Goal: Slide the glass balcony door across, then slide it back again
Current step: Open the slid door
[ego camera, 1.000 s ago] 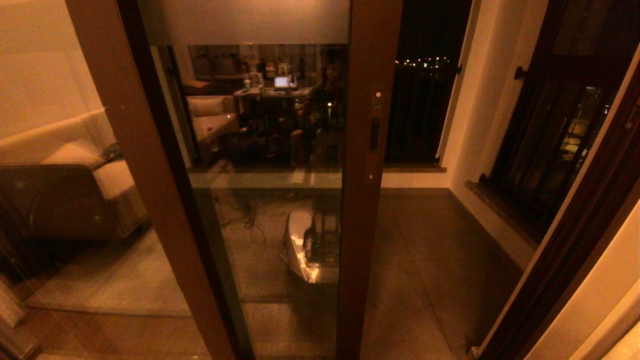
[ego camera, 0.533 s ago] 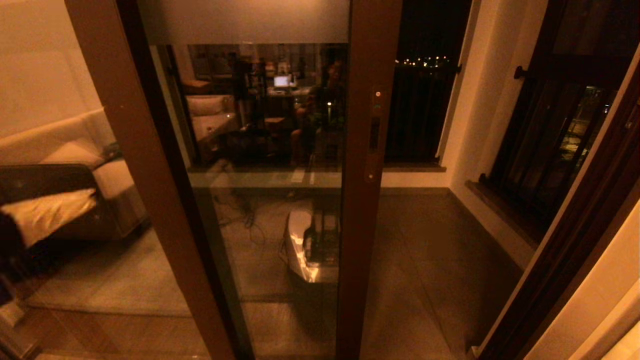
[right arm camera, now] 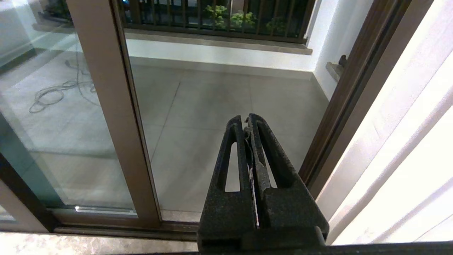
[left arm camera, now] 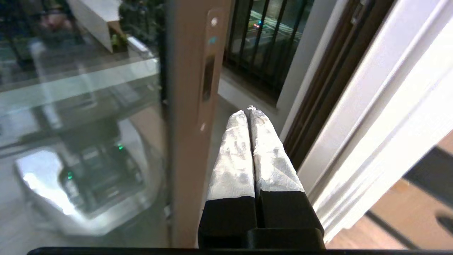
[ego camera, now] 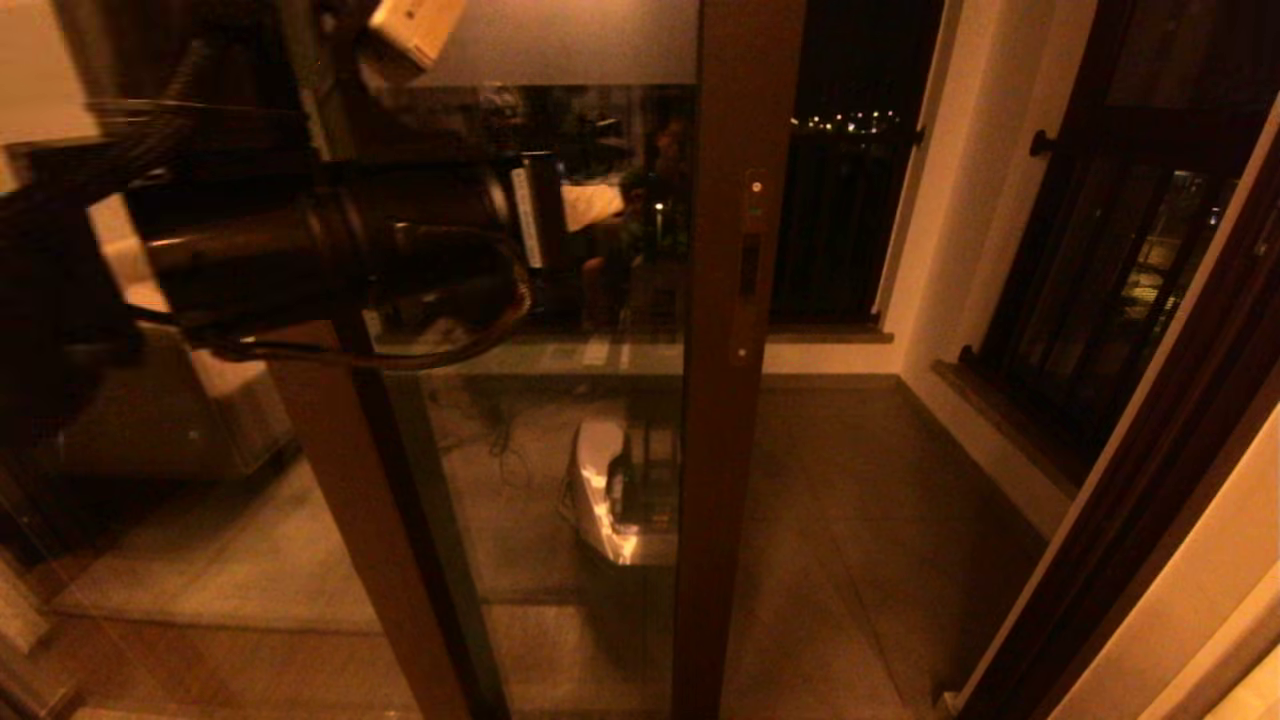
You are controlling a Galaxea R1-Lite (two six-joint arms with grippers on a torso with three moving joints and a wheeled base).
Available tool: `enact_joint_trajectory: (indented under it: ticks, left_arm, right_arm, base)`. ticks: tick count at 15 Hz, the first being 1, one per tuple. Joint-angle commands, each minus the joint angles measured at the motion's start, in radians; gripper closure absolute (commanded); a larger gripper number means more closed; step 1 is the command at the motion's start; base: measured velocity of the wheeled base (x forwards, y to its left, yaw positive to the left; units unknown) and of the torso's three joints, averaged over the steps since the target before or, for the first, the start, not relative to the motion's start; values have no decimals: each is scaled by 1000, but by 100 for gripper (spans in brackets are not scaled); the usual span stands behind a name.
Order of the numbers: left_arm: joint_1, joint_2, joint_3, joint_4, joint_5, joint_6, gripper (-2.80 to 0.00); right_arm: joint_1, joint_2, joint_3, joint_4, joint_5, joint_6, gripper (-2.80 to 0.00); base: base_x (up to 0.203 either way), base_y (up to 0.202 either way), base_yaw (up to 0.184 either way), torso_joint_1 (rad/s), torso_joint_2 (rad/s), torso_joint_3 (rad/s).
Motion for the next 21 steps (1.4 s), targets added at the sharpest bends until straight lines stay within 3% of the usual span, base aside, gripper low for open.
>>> enact_joint_trajectory:
  ticks: [1, 4, 8, 13, 15, 17, 19, 21]
  left_arm:
    - [-43, 155, -98, -4, 29, -6, 0]
    - [-112, 252, -194, -5, 68, -10, 0]
    - [-190, 438, -400, -6, 259, -19, 0]
    - [-236, 604, -568, -6, 302, -16, 0]
    - [-247, 640, -579, -7, 302, -11, 0]
    - [-249, 698, -585, -101, 320, 16, 0]
    - [-248, 770, -590, -213, 407, 59, 0]
    - [-243, 784, -592, -238, 427, 68, 0]
  right_arm:
    - [0, 2, 0, 0, 0, -1, 0]
    - [0, 2, 0, 0, 0, -1, 0]
    - [0, 2, 0, 0, 0, -1, 0]
    - [0, 2, 0, 0, 0, -1, 0]
    - [0, 2, 0, 0, 0, -1, 0]
    - [0, 2, 0, 0, 0, -1, 0]
    - [0, 2, 0, 0, 0, -1, 0]
    - [0, 2, 0, 0, 0, -1, 0]
  base:
    - [0, 0, 0, 0, 0, 0]
    - [0, 0, 0, 0, 0, 0]
    - [0, 0, 0, 0, 0, 0]
    - [0, 0, 0, 0, 0, 0]
    - [0, 0, 0, 0, 0, 0]
    - [0, 0, 0, 0, 0, 0]
    - [0, 0, 0, 0, 0, 0]
    - [0, 0, 0, 0, 0, 0]
